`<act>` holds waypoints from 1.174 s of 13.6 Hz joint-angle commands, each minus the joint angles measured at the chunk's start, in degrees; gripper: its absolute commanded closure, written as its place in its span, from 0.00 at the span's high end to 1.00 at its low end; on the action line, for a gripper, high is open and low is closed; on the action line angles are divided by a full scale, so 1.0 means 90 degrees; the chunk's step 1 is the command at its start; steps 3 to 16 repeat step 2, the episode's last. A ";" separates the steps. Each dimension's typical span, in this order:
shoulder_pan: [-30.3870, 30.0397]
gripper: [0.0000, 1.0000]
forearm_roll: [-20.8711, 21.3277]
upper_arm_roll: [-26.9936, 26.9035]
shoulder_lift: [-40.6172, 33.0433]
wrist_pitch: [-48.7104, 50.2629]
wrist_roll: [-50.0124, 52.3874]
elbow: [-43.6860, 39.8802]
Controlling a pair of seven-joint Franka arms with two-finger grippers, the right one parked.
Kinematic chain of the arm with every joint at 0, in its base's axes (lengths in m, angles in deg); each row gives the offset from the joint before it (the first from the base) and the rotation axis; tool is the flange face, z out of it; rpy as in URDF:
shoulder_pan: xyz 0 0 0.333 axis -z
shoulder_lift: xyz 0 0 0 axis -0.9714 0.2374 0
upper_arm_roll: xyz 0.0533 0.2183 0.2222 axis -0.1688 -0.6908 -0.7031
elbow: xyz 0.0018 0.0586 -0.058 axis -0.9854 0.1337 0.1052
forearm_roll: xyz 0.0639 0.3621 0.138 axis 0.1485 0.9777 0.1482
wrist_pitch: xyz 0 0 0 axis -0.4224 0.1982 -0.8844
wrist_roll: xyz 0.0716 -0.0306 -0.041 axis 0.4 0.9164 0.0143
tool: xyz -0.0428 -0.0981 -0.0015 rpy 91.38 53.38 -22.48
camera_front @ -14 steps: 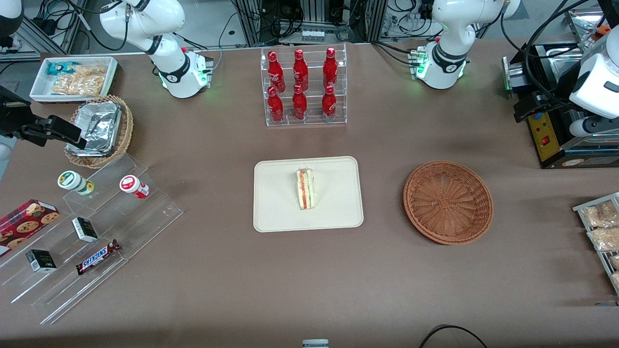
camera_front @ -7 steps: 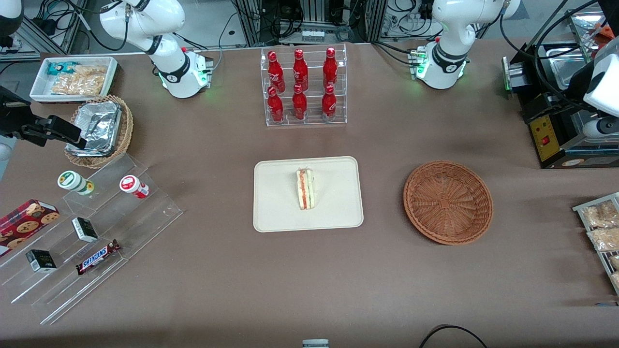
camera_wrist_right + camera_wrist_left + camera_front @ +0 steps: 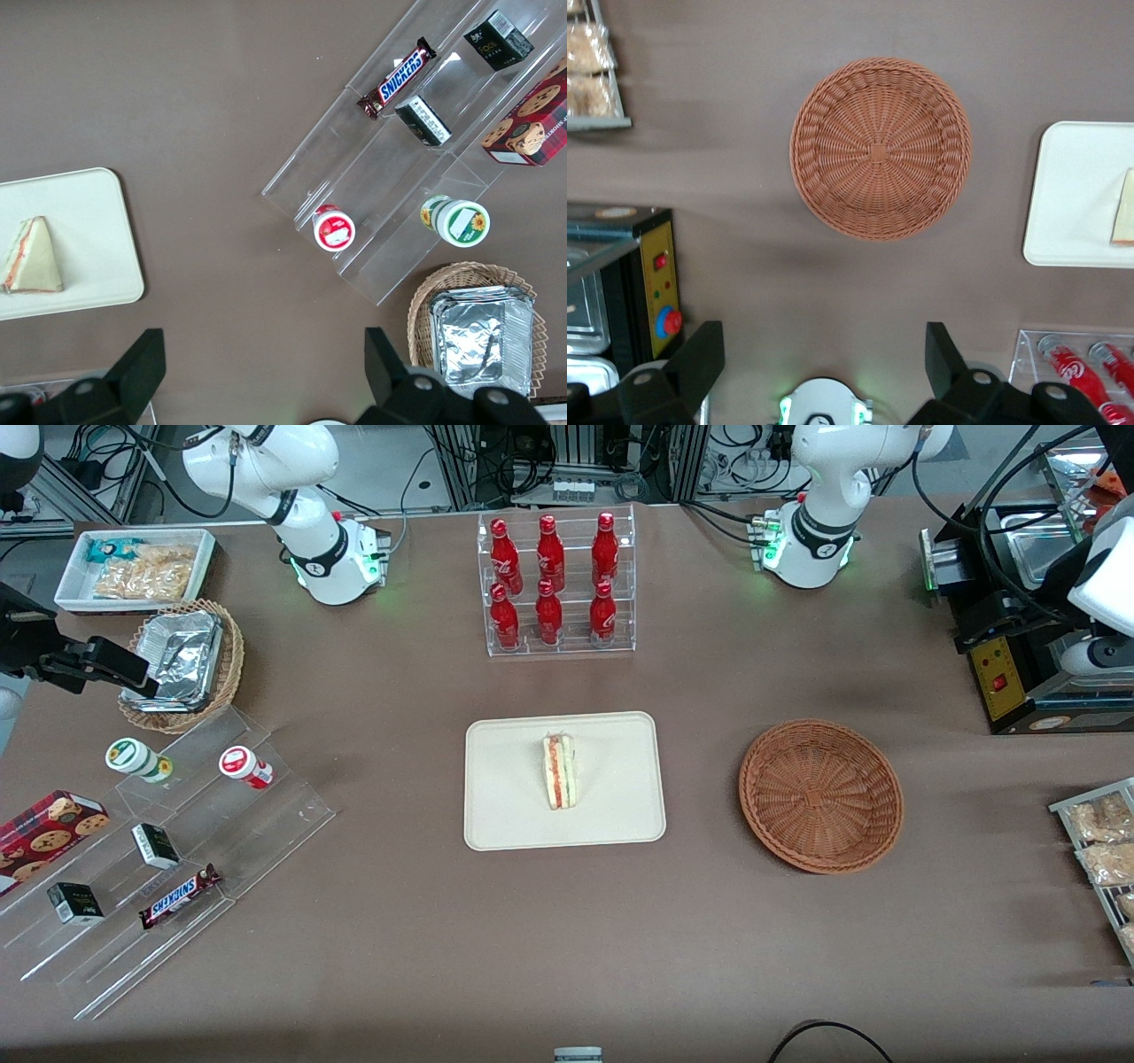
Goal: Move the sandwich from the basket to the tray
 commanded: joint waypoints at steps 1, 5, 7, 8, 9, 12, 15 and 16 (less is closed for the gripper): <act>0.0039 1.00 -0.0066 -0.0053 0.0102 -0.0156 -0.0254 -0.0109; 0.0039 1.00 -0.0056 -0.0053 0.0093 -0.0176 -0.0254 -0.0109; 0.0039 1.00 -0.0056 -0.0053 0.0093 -0.0176 -0.0254 -0.0109; 0.0039 1.00 -0.0056 -0.0053 0.0093 -0.0176 -0.0254 -0.0109; 0.0039 1.00 -0.0056 -0.0053 0.0093 -0.0176 -0.0254 -0.0109; 0.0039 1.00 -0.0056 -0.0053 0.0093 -0.0176 -0.0254 -0.0109; 0.0039 1.00 -0.0056 -0.0053 0.0093 -0.0176 -0.0254 -0.0109; 0.0039 1.00 -0.0056 -0.0053 0.0093 -0.0176 -0.0254 -0.0109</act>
